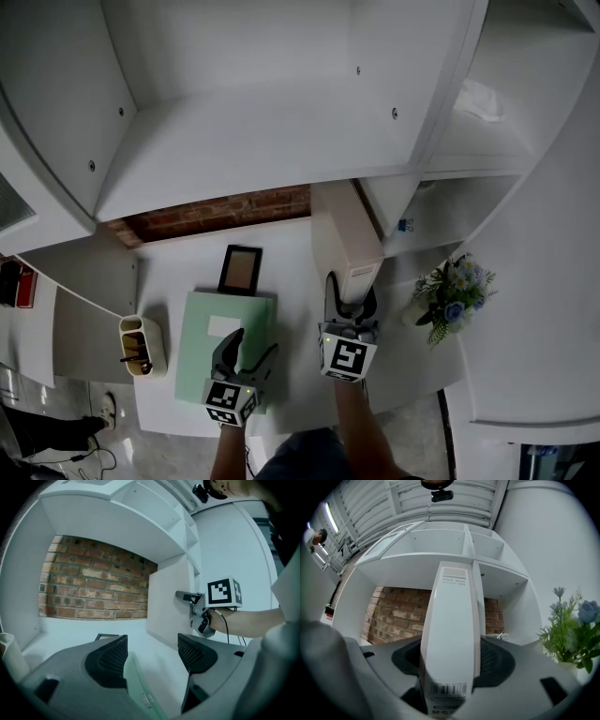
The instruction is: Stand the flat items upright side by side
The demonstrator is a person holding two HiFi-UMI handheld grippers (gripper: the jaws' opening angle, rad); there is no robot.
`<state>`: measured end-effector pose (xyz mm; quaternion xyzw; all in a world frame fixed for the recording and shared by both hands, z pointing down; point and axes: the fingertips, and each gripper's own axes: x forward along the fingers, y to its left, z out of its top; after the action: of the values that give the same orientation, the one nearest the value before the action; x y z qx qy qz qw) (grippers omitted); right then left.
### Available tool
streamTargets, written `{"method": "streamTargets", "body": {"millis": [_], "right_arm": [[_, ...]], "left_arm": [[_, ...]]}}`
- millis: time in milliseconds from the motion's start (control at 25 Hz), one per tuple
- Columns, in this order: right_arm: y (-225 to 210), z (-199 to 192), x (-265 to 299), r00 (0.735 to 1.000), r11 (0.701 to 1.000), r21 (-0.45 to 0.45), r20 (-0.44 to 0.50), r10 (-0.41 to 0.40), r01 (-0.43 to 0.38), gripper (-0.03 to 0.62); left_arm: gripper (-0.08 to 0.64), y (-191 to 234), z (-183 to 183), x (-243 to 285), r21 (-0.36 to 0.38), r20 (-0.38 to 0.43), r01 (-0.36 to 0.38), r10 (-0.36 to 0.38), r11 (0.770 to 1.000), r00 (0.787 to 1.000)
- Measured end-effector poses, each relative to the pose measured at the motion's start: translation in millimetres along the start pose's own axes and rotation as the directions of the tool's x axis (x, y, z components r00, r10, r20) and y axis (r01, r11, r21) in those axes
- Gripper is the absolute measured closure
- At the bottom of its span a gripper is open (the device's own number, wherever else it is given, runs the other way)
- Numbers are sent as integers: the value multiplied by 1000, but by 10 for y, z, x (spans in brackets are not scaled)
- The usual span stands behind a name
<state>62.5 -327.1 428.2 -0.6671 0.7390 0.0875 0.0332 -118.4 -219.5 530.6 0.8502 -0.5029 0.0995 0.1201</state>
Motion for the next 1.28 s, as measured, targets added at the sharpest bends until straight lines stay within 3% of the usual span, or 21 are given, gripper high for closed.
{"method": "streamTargets", "body": {"millis": [520, 1280], "right_arm": [[12, -255, 274, 999, 1000, -2, -35, -11, 10, 321], [1, -515, 96, 997, 1000, 14, -77, 24, -23, 313]], "left_arm": [[252, -28, -23, 129, -1, -21, 6, -6, 1000, 1000], [252, -154, -123, 82, -19, -30, 5, -6, 1000, 1000]]}}
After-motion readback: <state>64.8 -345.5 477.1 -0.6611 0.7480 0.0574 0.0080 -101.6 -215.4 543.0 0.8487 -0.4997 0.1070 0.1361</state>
